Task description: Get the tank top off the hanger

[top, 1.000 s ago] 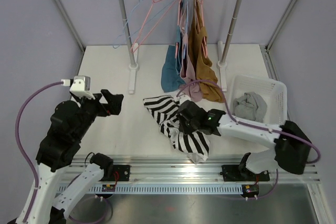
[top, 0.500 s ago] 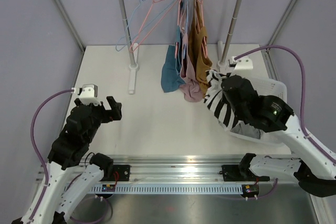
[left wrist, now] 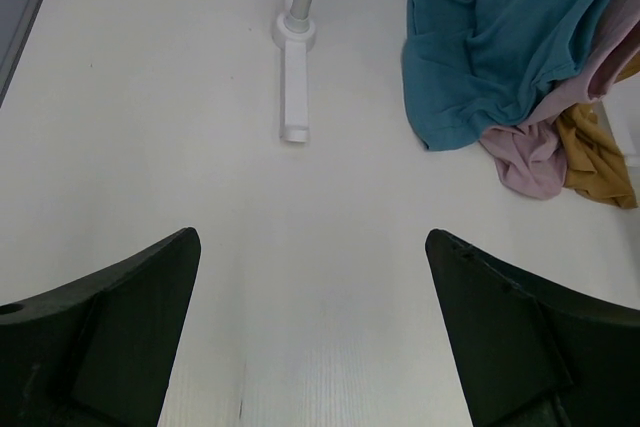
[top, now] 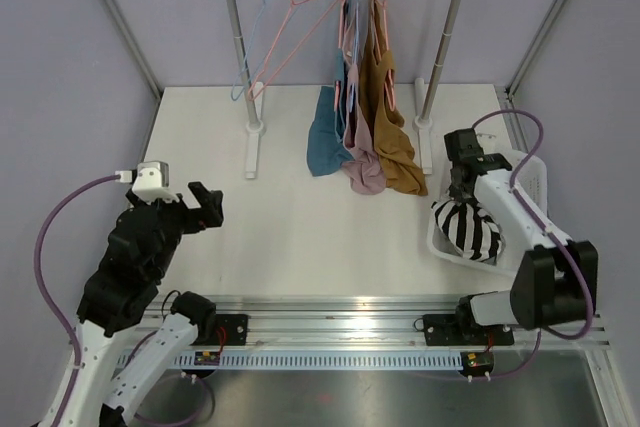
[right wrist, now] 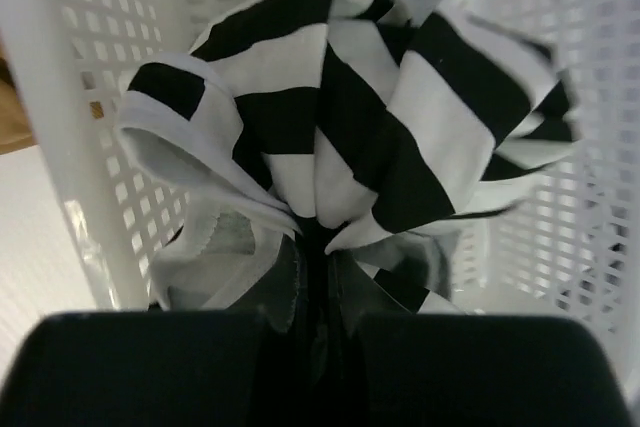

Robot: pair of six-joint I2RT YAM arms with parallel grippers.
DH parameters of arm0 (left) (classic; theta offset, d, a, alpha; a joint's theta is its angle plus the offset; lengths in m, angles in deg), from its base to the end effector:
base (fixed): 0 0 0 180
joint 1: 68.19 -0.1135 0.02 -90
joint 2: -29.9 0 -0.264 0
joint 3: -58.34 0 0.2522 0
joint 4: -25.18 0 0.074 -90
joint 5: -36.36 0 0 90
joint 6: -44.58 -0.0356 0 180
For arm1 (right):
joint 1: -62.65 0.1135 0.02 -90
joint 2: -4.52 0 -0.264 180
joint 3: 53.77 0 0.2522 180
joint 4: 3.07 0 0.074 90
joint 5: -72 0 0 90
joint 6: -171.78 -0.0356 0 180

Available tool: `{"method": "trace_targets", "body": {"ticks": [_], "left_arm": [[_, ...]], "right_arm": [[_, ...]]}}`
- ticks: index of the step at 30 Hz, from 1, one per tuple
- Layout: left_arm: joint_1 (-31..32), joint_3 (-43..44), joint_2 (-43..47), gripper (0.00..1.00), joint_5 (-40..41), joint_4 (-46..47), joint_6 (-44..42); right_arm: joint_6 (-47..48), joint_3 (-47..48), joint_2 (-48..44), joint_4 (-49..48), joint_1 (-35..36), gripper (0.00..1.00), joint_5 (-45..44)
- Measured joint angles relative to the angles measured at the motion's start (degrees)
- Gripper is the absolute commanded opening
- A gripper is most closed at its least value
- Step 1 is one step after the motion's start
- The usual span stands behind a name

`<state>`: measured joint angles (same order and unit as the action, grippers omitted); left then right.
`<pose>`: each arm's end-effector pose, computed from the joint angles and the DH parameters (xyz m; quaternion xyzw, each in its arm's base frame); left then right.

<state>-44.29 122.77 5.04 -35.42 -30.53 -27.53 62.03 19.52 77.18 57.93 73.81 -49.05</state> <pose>0.0762 -0.0216 0.3552 -0.0536 0.7932 -0.0933 0.5994 0.2441 0.0294 0.2774 0.1380 0.9237 -0.1838 0.3064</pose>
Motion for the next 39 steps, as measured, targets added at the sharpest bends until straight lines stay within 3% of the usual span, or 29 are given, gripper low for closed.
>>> {"method": "trace_targets", "body": {"ticks": [4,7,8,9,16,19,27,33,39], "left_arm": [[0.00,6.32,-2.03,0.99,-2.56,-1.22,0.57],[0.00,12.20,-4.79,0.99,-5.79,-1.38,1.25],[0.00,13.77,-5.70,0.99,-6.64,-1.22,1.46],[0.00,15.82,-7.17,0.99,-7.87,-1.33,1.79],[0.81,26.97,-19.23,0.99,-14.36,-0.09,5.11],[2.05,32.61,-24.59,0.99,-15.28,0.57,5.73],[11.50,53.90,-45.64,0.99,-12.83,3.06,2.62],[13.09,64.19,-62.58,0.98,-9.77,6.34,-2.69],[13.11,86.14,-83.78,0.82,-5.20,5.44,-7.13]], "right_arm": [[-1.16,-0.48,10.91,-3.34,-2.16,0.53,7.30],[-1.64,-1.46,10.91,-4.46,-2.12,0.73,9.14],[-1.62,-1.49,10.27,-4.48,-2.12,0.92,9.07],[-2.12,-1.49,9.03,-4.55,-2.14,0.99,8.81],[-1.86,4.96,-5.66,-0.28,-2.12,0.99,0.50],[-0.96,8.31,-13.14,0.02,-2.12,0.99,1.62],[-0.11,4.48,-37.16,-4.98,-2.16,0.98,28.83],[-0.92,4.39,-41.62,-4.76,-2.16,0.93,43.21],[-1.44,4.02,-46.71,-2.32,-2.16,0.91,50.95]]}}
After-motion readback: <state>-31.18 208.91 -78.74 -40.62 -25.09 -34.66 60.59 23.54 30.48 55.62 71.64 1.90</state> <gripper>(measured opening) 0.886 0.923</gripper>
